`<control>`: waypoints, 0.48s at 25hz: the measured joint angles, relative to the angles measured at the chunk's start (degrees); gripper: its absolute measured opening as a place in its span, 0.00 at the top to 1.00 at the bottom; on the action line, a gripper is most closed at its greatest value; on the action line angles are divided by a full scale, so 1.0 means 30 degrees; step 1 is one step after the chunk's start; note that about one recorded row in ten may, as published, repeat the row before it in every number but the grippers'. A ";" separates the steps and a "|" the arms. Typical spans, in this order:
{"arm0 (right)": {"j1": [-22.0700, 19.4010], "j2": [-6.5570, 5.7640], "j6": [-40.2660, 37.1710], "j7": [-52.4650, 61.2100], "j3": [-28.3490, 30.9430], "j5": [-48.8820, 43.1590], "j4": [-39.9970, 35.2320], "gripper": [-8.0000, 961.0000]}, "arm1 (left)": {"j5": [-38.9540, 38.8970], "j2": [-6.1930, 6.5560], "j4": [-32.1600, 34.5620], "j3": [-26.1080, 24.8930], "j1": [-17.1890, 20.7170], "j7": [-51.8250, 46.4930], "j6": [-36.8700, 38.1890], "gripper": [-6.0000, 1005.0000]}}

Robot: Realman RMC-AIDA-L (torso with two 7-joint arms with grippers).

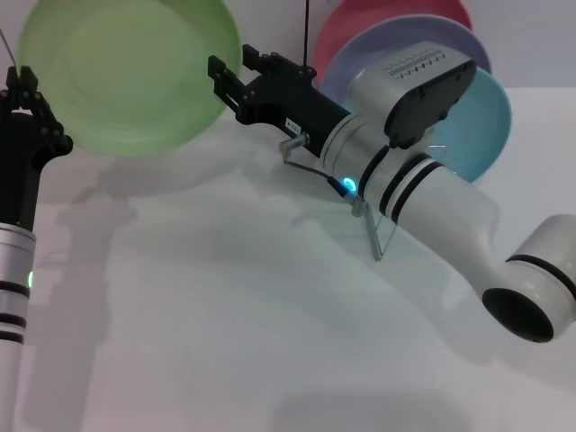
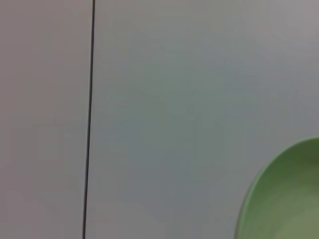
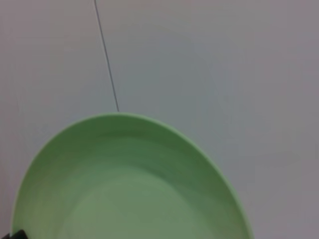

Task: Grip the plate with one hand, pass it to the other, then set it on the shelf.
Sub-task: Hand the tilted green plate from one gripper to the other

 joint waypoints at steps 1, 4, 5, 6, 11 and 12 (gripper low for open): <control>0.0022 -0.0001 0.0018 0.0000 0.0002 0.0000 0.0017 0.53 | -0.0290 0.0000 -0.0003 0.0140 -0.0076 0.0127 -0.0059 0.96; 0.0046 -0.0001 0.0036 -0.0009 0.0069 0.0000 0.0037 0.57 | -0.0957 0.0000 -0.0009 0.0522 -0.0240 0.0360 -0.0082 0.96; 0.0049 -0.0001 0.0044 -0.0031 0.0114 0.0001 0.0039 0.59 | -0.0957 0.0000 -0.0009 0.0522 -0.0240 0.0360 -0.0082 0.96; 0.0051 -0.0001 0.0062 -0.0142 0.0216 0.0003 0.0038 0.60 | -0.0981 -0.0001 -0.0010 0.0536 -0.0247 0.0396 -0.0083 0.96; 0.0031 -0.0002 0.0363 -0.0515 0.0673 0.0011 0.0091 0.63 | -0.1003 0.0000 -0.0010 0.0596 -0.0272 0.0429 -0.0083 0.96; 0.0036 -0.0002 0.0486 -0.0518 0.0743 0.0017 0.0103 0.63 | -0.1008 0.0000 -0.0009 0.0615 -0.0276 0.0429 -0.0082 0.96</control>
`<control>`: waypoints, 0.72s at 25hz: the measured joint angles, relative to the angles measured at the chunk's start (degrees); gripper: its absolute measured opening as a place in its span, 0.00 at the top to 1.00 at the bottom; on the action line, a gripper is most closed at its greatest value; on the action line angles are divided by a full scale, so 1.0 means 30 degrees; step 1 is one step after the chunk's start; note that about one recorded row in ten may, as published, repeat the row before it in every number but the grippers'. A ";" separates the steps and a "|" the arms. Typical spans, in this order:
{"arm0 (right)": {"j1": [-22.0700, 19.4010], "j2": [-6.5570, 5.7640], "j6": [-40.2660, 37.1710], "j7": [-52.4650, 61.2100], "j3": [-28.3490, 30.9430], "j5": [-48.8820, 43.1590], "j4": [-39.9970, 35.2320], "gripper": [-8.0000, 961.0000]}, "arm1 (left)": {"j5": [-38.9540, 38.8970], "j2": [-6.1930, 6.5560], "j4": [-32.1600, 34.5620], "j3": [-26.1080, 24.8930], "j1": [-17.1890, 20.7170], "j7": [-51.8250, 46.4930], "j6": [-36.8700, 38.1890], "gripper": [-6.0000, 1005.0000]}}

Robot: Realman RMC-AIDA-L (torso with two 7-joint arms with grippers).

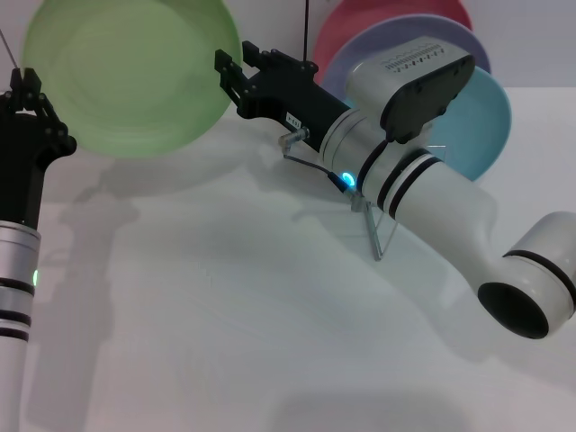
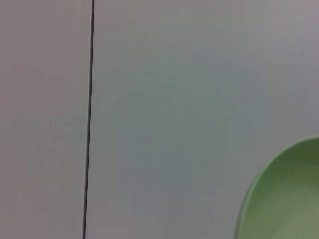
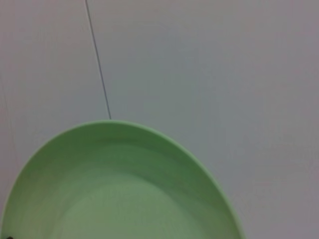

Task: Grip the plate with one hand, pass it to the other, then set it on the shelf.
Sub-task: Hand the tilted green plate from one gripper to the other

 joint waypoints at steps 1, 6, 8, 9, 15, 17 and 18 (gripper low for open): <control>0.0000 0.0000 0.0000 0.0000 0.0000 0.0000 0.0000 0.63 | 0.0000 0.0000 0.0000 0.0000 0.0000 0.0000 0.0000 0.96; -0.0283 0.0000 0.0070 -0.0007 0.0068 0.0003 0.0116 0.63 | -0.0007 -0.0001 0.0112 0.0083 -0.0002 -0.0146 0.0000 0.96; -0.0558 0.0001 0.0059 -0.0014 0.0088 0.0002 0.0256 0.63 | -0.0050 0.0000 0.0189 0.0234 0.0000 -0.0169 -0.0051 0.96; -0.0700 0.0001 0.0053 -0.0031 0.0092 0.0003 0.0333 0.63 | -0.0069 0.0000 0.0200 0.0267 0.0005 -0.0178 -0.0093 0.96; -0.1725 0.0001 0.0107 -0.1551 0.0281 0.0014 0.1283 0.63 | -0.0165 -0.0001 0.0580 0.0503 0.0101 -0.0429 -0.0650 0.96; -0.1848 0.0001 0.0161 -0.1680 0.0299 0.0026 0.1380 0.63 | -0.0193 -0.0001 0.0795 0.0761 0.0237 -0.0656 -0.0888 0.96; -0.1965 0.0000 0.0241 -0.1744 0.0347 0.0029 0.1436 0.63 | -0.0193 -0.0001 0.0795 0.0761 0.0237 -0.0656 -0.0888 0.96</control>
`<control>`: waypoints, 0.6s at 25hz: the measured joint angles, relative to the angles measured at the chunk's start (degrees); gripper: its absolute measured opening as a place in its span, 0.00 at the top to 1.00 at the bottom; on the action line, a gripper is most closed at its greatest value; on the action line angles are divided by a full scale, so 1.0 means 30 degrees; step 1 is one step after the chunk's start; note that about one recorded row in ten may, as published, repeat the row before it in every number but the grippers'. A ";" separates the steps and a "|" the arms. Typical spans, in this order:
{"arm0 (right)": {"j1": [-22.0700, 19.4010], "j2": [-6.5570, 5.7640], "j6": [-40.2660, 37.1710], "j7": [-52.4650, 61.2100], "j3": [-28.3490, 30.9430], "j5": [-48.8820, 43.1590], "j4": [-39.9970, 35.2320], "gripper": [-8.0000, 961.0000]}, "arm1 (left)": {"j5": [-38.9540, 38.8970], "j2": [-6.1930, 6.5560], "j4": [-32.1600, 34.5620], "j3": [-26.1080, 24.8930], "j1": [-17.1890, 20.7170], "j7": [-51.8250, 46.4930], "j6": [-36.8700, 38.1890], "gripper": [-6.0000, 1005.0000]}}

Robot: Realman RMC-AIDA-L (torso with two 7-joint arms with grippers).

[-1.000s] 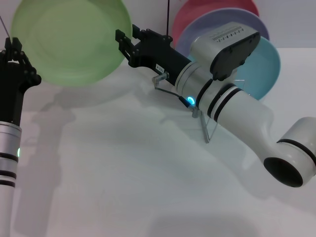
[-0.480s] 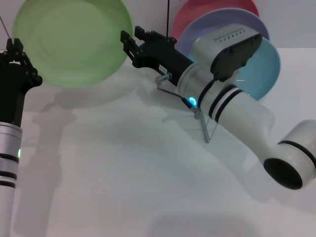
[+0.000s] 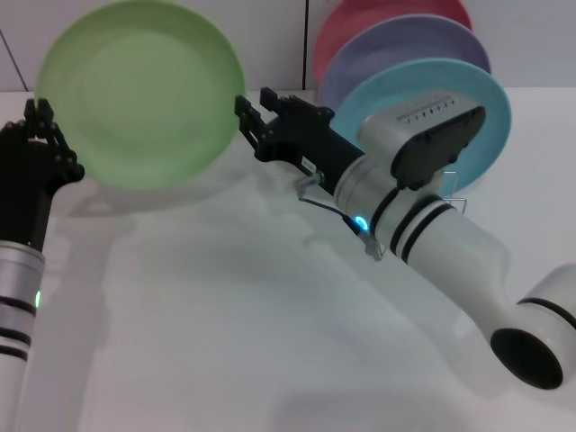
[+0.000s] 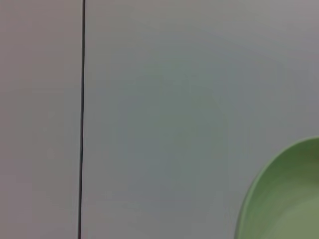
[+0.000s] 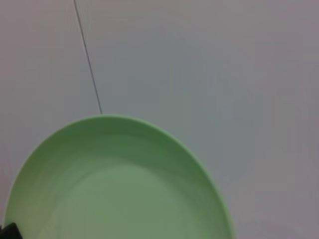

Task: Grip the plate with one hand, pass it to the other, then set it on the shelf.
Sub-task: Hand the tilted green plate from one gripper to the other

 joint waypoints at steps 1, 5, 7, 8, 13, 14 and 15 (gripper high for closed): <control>-0.0112 0.0001 0.0057 -0.0014 0.0044 0.0001 0.0045 0.63 | -0.0008 0.0001 0.0066 0.0113 0.0045 -0.0027 -0.0051 0.96; -0.0618 0.0001 0.0160 -0.0034 0.0107 0.0001 0.0134 0.63 | -0.0094 0.0000 0.0447 0.0770 0.0165 -0.0432 -0.0124 0.96; -0.0868 0.0001 0.0190 -0.0034 0.0050 0.0001 0.0176 0.63 | -0.0202 0.0000 0.0596 0.1033 0.0252 -0.0725 -0.0132 0.96; -0.0928 0.0001 0.0210 -0.0034 0.0023 0.0000 0.0191 0.63 | -0.0240 0.0000 0.0627 0.1106 0.0275 -0.0765 -0.0133 0.96; -0.1020 0.0001 0.0333 -0.0034 -0.0076 -0.0012 0.0255 0.63 | -0.0259 0.0001 0.0689 0.1381 0.0276 -0.0767 -0.0132 0.96; -0.1024 0.0001 0.0376 -0.0034 -0.0091 -0.0035 0.0291 0.63 | -0.0259 0.0001 0.0689 0.1381 0.0276 -0.0767 -0.0132 0.96; -0.1024 0.0001 0.0376 -0.0034 -0.0091 -0.0035 0.0291 0.63 | -0.0259 0.0000 0.0765 0.1542 0.0203 -0.0752 -0.0136 0.96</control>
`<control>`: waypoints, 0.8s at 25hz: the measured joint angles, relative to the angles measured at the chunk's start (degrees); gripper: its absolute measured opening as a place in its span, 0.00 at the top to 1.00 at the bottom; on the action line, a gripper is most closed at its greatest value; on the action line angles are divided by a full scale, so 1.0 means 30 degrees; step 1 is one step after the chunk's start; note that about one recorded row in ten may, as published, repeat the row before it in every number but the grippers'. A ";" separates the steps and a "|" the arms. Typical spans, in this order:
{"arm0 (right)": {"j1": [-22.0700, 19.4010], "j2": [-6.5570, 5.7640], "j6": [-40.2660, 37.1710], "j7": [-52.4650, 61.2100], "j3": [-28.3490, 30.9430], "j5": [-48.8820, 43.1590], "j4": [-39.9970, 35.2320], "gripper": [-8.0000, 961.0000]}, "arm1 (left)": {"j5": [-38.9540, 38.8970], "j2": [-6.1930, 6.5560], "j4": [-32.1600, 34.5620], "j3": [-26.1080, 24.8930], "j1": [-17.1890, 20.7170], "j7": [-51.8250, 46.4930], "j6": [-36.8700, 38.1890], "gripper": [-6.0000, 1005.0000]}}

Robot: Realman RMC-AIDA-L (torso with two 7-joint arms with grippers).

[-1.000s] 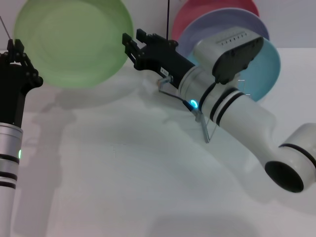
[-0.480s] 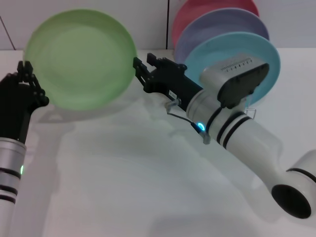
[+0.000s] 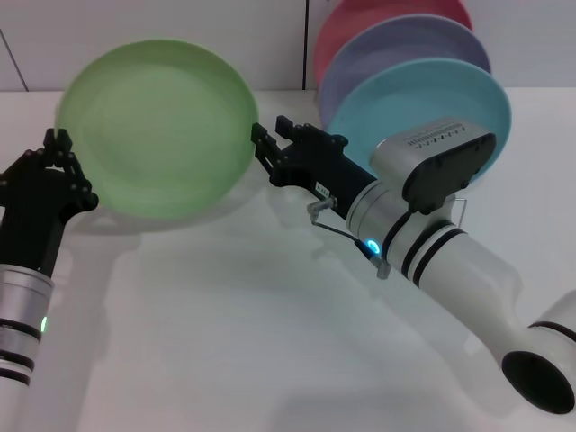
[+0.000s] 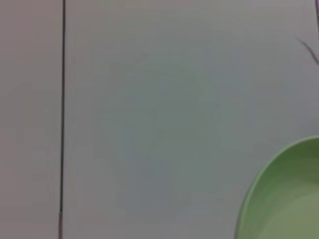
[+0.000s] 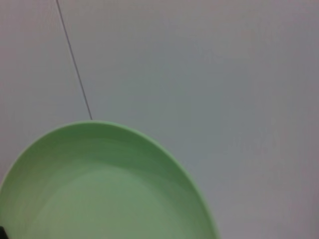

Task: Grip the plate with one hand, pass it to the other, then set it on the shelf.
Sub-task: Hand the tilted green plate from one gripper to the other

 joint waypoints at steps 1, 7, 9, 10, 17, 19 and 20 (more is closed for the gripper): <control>-0.0002 0.0000 0.0058 0.0000 -0.0004 -0.0010 0.0014 0.63 | 0.0000 0.0000 0.0035 0.0118 -0.0055 0.0044 -0.0010 0.96; -0.0079 0.0000 0.0423 0.0001 0.0005 -0.0025 0.0099 0.63 | 0.0007 0.0000 -0.0070 0.0266 -0.0299 0.0174 -0.0371 0.96; -0.0200 0.0000 0.0423 0.0002 0.0088 -0.0025 0.0130 0.63 | 0.0008 0.0001 -0.0070 0.0275 -0.0380 0.0177 -0.0490 0.96; -0.0200 0.0000 0.0423 0.0002 0.0088 -0.0025 0.0130 0.63 | 0.0007 0.0001 -0.0080 0.0302 -0.0405 0.0180 -0.0498 0.96; -0.0467 0.0001 0.0449 0.0006 0.0216 -0.0025 0.0142 0.63 | 0.0009 0.0001 -0.0059 0.0435 -0.0582 0.0190 -0.0646 0.96; -0.0478 0.0000 0.0449 0.0005 0.0221 -0.0024 0.0142 0.63 | 0.0001 0.0000 -0.0045 0.0436 -0.0594 0.0194 -0.0660 0.96; -0.0478 0.0000 0.0449 0.0005 0.0222 -0.0025 0.0142 0.63 | 0.0001 0.0000 -0.0045 0.0436 -0.0594 0.0194 -0.0660 0.96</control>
